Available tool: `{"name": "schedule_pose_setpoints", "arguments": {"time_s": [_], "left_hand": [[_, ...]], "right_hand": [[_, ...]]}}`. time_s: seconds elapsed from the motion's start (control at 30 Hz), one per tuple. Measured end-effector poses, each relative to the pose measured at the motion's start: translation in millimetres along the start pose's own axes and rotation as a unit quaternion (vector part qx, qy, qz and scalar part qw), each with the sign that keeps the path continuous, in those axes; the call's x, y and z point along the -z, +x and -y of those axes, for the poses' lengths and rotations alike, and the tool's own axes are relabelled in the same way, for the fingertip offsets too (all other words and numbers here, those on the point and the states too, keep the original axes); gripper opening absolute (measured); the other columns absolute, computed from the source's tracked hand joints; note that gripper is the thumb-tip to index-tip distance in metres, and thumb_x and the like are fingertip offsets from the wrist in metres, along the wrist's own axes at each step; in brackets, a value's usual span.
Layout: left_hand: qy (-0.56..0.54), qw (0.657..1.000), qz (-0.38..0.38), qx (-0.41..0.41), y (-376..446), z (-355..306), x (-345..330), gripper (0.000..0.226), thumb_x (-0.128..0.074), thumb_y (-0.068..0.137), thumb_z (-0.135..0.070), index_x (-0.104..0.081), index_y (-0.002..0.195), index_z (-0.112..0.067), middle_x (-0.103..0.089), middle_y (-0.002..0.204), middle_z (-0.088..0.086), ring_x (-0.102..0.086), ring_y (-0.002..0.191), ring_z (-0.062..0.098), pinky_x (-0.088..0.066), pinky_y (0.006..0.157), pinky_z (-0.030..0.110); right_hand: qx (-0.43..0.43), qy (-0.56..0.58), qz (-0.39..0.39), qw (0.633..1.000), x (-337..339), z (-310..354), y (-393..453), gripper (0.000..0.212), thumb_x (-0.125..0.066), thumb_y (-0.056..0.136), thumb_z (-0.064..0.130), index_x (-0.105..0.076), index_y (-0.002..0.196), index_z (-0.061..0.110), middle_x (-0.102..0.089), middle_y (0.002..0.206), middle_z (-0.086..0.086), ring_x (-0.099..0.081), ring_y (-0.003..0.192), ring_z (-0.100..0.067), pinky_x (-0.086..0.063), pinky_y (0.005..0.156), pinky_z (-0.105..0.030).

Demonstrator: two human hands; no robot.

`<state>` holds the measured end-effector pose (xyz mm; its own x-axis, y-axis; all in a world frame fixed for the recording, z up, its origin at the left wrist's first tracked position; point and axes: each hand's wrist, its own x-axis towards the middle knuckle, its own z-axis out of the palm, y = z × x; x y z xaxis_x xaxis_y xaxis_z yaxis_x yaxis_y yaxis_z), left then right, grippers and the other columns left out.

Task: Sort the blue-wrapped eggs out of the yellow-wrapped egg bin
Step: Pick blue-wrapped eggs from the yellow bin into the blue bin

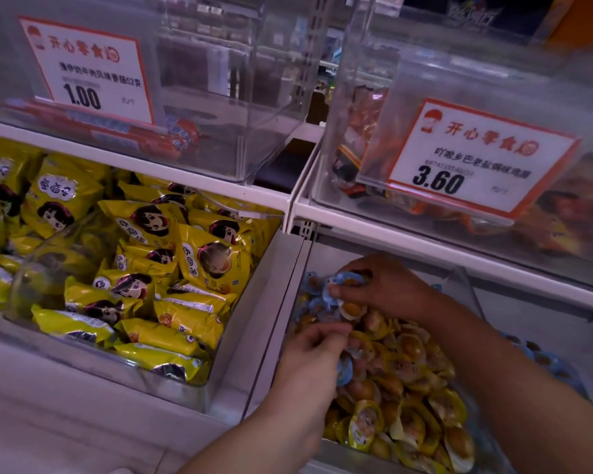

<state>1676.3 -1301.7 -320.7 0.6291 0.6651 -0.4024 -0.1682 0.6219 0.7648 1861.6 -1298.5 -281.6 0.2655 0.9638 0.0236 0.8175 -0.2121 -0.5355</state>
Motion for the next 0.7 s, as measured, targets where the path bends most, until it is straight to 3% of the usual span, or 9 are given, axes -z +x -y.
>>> {"name": "schedule_pose_setpoints", "arguments": {"time_s": [0.1, 0.23, 0.37, 0.47, 0.53, 0.6, 0.67, 0.7], "left_hand": [[-0.011, 1.000, -0.010, -0.017, 0, 1, -3, 0.014, -0.055, 0.099, -0.009, -0.068, 0.095, -0.008, -0.068, 0.072, 0.010, -0.063, 0.058, 0.025, -0.045, 0.042, 0.024], [0.022, 0.998, -0.022, -0.059, 3, 3, -4, 0.016, -0.058, 0.096, -0.006, -0.070, 0.099, -0.016, -0.070, 0.071, 0.009, -0.065, 0.055, 0.021, -0.047, 0.042, 0.024], [0.158, 0.978, 0.008, -0.138, 6, 7, -2, 0.027, -0.060, 0.094, -0.007, -0.076, 0.094, -0.028, -0.077, 0.087, 0.003, -0.072, 0.072, 0.018, -0.053, 0.052, 0.029], [0.189, 0.969, 0.006, -0.157, 7, 9, 0, 0.031, -0.063, 0.093, -0.007, -0.077, 0.091, -0.034, -0.077, 0.092, -0.002, -0.073, 0.080, 0.013, -0.054, 0.054, 0.025], [0.203, 0.965, 0.002, -0.165, 9, 10, 3, 0.030, -0.065, 0.091, -0.008, -0.076, 0.091, -0.036, -0.077, 0.093, -0.006, -0.072, 0.082, 0.010, -0.053, 0.056, 0.022], [0.209, 0.962, -0.003, -0.176, 10, 10, 5, 0.030, -0.065, 0.093, -0.010, -0.076, 0.091, -0.037, -0.076, 0.095, -0.008, -0.071, 0.083, 0.007, -0.051, 0.057, 0.020], [0.204, 0.960, -0.020, -0.188, 12, 10, 7, 0.026, -0.064, 0.095, -0.013, -0.075, 0.095, -0.036, -0.075, 0.098, -0.008, -0.071, 0.087, 0.008, -0.051, 0.057, 0.020], [0.202, 0.960, -0.032, -0.192, 14, 11, 7, 0.024, -0.064, 0.095, -0.014, -0.074, 0.098, -0.036, -0.075, 0.101, -0.007, -0.071, 0.088, 0.011, -0.052, 0.057, 0.022]], "right_hand": [[-0.017, 0.068, -0.050, 0.996, 19, 4, -39, 0.018, -0.077, 0.078, 0.054, -0.076, 0.083, 0.037, -0.074, 0.078, 0.012, -0.066, 0.072, 0.002, -0.048, 0.063, -0.020], [-0.015, 0.076, -0.056, 0.995, 15, 1, -94, 0.007, -0.076, 0.084, 0.045, -0.077, 0.082, 0.038, -0.071, 0.073, 0.012, -0.063, 0.064, 0.002, -0.043, 0.056, -0.017], [-0.032, -0.007, -0.066, 0.997, -6, -8, -125, 0.011, -0.072, 0.088, 0.040, -0.075, 0.090, 0.030, -0.068, 0.091, 0.012, -0.062, 0.092, -0.004, -0.049, 0.083, -0.032], [-0.025, -0.067, -0.107, 0.992, -17, -6, -133, 0.018, -0.069, 0.089, 0.039, -0.074, 0.104, 0.029, -0.066, 0.104, 0.011, -0.059, 0.103, -0.008, -0.046, 0.090, -0.027], [-0.046, -0.049, -0.150, 0.986, -17, -4, -134, 0.020, -0.064, 0.092, 0.040, -0.071, 0.109, 0.031, -0.067, 0.104, 0.012, -0.061, 0.097, -0.006, -0.047, 0.082, -0.024], [-0.071, 0.017, -0.205, 0.976, -14, -5, -135, 0.019, -0.060, 0.095, 0.037, -0.066, 0.112, 0.033, -0.072, 0.092, 0.011, -0.065, 0.075, -0.004, -0.052, 0.066, -0.028], [-0.074, 0.037, -0.233, 0.969, -12, -6, -133, 0.019, -0.057, 0.096, 0.028, -0.065, 0.114, 0.031, -0.068, 0.070, 0.006, -0.056, 0.048, -0.005, -0.042, 0.044, -0.021], [-0.074, 0.018, -0.224, 0.972, -13, -6, -132, 0.021, -0.057, 0.096, 0.024, -0.066, 0.114, 0.030, -0.064, 0.063, 0.007, -0.052, 0.043, -0.005, -0.035, 0.041, -0.015]]}}
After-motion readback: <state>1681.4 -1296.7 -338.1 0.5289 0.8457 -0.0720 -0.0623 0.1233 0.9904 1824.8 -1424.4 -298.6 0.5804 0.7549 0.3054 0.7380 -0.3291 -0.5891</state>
